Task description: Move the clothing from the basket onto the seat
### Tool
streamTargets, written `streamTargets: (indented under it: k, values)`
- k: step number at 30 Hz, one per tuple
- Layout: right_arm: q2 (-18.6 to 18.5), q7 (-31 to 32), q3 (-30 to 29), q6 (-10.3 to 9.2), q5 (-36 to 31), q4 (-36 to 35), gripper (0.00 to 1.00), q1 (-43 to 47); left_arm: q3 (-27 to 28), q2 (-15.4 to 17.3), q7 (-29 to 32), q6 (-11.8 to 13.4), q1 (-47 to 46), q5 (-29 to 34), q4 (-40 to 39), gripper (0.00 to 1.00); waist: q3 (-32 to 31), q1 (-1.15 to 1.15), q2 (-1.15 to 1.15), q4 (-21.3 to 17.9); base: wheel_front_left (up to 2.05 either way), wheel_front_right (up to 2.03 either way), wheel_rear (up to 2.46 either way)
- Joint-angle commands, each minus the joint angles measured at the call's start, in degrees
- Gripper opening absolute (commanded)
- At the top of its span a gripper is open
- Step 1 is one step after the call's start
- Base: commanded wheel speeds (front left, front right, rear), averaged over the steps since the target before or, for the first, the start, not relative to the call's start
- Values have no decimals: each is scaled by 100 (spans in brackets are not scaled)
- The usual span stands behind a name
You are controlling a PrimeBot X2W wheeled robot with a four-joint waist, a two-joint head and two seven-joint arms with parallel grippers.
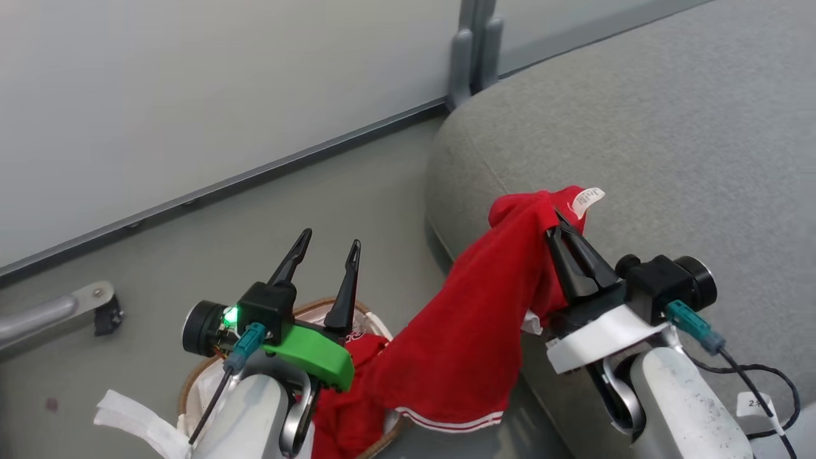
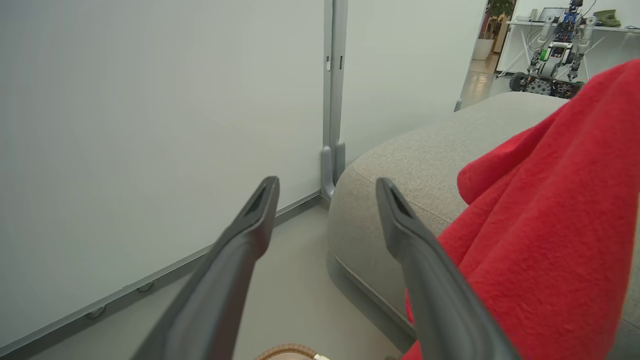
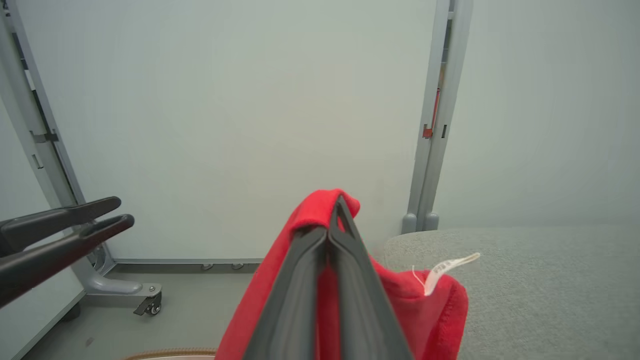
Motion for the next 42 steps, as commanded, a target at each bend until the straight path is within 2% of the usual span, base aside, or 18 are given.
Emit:
streamTargets:
  k: [1, 10, 15, 19, 24, 29, 33, 39, 42]
  values:
    - [-6, -29, -122, -8, 3, -83, 0, 69, 22, -2, 3, -40, 88, 63, -8, 100, 177, 0, 0, -1101, 0, 0, 0]
    - [14, -28, -1224, -8, -154, -642, 0, 250, -441, -52, 3, -261, -420, 83, 287, 100, 588, 0, 0, -1315, 2, 2, 2]
    - [5, -28, -1497, -8, -283, -770, 0, -64, -596, -12, 3, -289, -469, 102, 243, 100, 812, 0, 0, -1315, 16, 16, 16]
    - [-259, -28, -1616, -8, -421, -742, 0, -541, -712, 105, 3, -297, -465, 99, 171, 100, 1015, 0, 0, -1317, 2, 2, 2]
    - [-896, -28, -1616, -8, -648, -374, 0, -1639, -800, 328, 3, -299, -467, 62, 78, 100, 1334, 0, 0, -1292, 0, 0, 0]
    - [-1498, -28, -1517, -8, -874, 347, 0, -2985, -717, 557, 3, -296, -482, 146, -69, 100, 1729, 0, 0, -1255, 0, 0, 0]
    - [-1913, -28, -1755, -8, -1089, 882, 0, -3912, -789, 666, 3, -296, -623, 184, -169, 100, 2051, 0, 0, -1036, 0, 0, 0]
    - [-2126, -20, -2065, -8, -1366, 1621, 0, -4673, -861, 770, 3, -296, -858, 137, -230, 100, 2425, 0, 0, -748, 0, 0, 0]
    - [-1945, -21, -2238, -8, -1400, 1870, 0, -4686, -890, 796, 3, -297, -950, 128, -241, 100, 2569, 0, 0, -644, 0, 0, 0]
